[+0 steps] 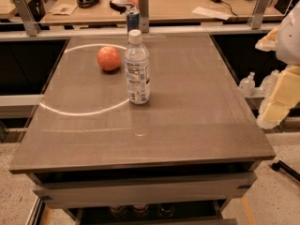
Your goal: Pick blue plastic bottle
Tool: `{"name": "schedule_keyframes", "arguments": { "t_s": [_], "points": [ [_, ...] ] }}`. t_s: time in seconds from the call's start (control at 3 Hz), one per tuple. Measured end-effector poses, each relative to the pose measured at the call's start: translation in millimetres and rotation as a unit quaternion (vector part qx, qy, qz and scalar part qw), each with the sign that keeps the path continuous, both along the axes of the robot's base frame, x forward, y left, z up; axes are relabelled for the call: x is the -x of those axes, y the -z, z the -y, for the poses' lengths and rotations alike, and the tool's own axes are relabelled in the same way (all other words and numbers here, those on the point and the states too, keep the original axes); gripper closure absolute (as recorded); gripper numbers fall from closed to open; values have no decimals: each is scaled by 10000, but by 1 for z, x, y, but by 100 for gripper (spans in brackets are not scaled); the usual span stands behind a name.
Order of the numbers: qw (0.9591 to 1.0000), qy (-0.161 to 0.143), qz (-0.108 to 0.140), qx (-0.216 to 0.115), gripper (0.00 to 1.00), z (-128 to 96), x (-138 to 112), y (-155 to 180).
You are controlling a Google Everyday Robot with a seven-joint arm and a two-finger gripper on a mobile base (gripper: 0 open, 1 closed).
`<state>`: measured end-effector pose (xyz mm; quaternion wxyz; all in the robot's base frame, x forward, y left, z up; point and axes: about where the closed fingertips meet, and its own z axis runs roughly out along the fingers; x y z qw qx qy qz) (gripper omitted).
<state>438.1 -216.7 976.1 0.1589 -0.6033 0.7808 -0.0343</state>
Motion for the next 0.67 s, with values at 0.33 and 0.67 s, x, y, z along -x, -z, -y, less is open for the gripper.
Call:
{"name": "schedule_keyframes", "arguments": {
  "t_s": [0.33,0.67],
  "points": [
    [10000,0,0,0,0,0,0,0],
    [9994,163,33,-297,0,4,0,-1]
  ]
}}
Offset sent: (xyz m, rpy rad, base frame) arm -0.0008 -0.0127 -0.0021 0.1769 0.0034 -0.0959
